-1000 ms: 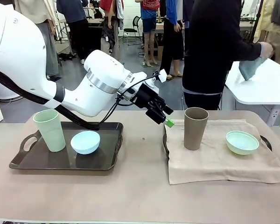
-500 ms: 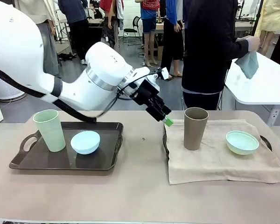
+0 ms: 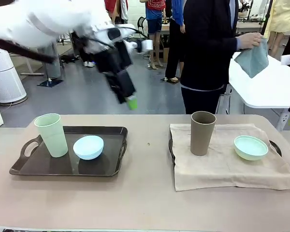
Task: Set up a tray with a mat and arrange the tableware.
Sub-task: Pick up the Picnic Bowl and Reusable plastic cup from the Handle tray in front of the human's position and hold them in the air.
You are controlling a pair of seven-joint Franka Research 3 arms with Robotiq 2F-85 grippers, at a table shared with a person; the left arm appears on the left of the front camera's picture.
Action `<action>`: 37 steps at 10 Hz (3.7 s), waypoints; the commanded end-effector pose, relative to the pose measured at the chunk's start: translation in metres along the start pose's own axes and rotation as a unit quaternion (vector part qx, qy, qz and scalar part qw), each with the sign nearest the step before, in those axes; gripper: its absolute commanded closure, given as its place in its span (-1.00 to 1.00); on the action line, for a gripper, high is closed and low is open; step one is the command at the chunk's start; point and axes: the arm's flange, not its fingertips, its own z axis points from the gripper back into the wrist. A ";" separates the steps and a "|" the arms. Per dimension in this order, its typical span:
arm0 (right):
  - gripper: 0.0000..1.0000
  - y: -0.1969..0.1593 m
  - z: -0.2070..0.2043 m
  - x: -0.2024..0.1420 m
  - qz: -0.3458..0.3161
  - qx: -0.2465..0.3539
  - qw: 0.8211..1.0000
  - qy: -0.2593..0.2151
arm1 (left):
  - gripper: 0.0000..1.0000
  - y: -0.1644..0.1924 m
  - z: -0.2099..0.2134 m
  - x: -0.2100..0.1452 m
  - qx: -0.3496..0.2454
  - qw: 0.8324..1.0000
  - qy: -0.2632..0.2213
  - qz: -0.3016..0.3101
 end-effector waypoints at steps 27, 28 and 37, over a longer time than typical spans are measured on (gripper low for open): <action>-0.96 -0.130 -0.052 -0.053 -0.162 0.603 0.775 -0.096 | -1.00 0.140 0.070 -0.385 -0.305 0.796 -0.410 0.324; -0.96 -0.130 -0.052 -0.053 -0.162 0.603 0.775 -0.096 | -1.00 0.140 0.070 -0.385 -0.305 0.796 -0.410 0.324; -0.96 -0.130 -0.052 -0.053 -0.162 0.603 0.775 -0.096 | -1.00 0.140 0.070 -0.385 -0.305 0.796 -0.410 0.324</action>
